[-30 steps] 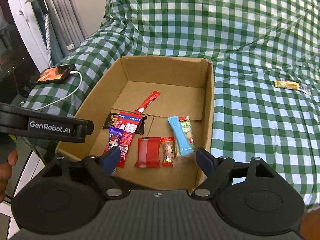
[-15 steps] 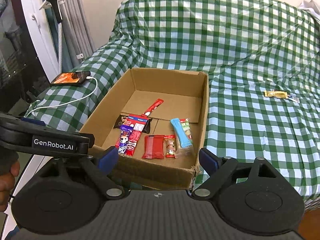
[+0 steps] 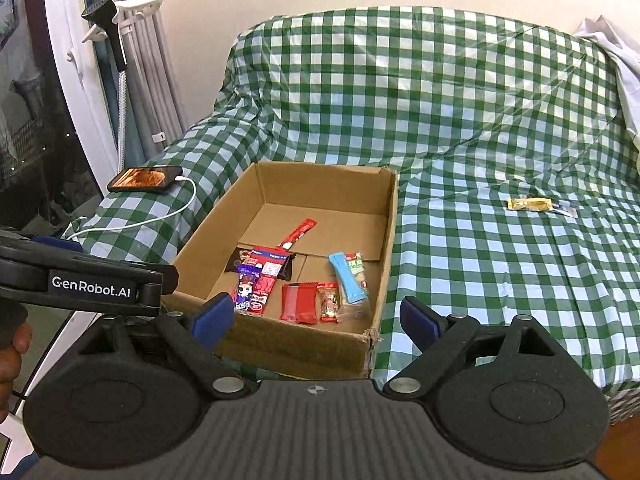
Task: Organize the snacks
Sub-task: 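Move both tools away from the box toward the yellow wafer bar and purple stick pack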
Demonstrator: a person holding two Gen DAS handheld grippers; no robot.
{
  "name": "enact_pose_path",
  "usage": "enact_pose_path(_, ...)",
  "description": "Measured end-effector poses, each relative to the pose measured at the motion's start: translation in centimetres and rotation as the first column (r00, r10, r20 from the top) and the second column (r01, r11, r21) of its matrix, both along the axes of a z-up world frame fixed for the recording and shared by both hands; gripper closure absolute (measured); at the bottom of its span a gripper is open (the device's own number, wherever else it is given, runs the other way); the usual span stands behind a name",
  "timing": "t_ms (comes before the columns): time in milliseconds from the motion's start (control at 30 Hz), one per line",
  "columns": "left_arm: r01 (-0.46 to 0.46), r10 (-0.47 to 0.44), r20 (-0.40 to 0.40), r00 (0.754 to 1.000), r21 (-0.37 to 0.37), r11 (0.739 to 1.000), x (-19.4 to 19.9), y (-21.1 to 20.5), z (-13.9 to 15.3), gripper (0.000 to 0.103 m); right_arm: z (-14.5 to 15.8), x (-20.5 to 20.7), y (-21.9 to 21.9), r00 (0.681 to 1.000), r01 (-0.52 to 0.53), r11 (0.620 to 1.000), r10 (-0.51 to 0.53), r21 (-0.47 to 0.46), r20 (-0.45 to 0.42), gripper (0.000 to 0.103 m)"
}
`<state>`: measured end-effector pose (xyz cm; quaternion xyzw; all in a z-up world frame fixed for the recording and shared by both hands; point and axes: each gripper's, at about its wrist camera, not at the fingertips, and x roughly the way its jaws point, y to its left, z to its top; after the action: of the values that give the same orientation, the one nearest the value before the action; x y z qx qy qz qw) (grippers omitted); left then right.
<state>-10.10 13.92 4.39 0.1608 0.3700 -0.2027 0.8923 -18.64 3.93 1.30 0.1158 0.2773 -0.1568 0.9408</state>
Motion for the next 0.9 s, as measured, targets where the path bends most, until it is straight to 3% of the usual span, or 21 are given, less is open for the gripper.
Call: enact_pose_path(900,0.027,-0.026,-0.012,1.000,0.040,0.999,0.2,-2.3,-0.6,0.000,-0.6,-1.1,-2.1,0.999,0.045,0.998,-0.045,0.038,-0.003,0.010)
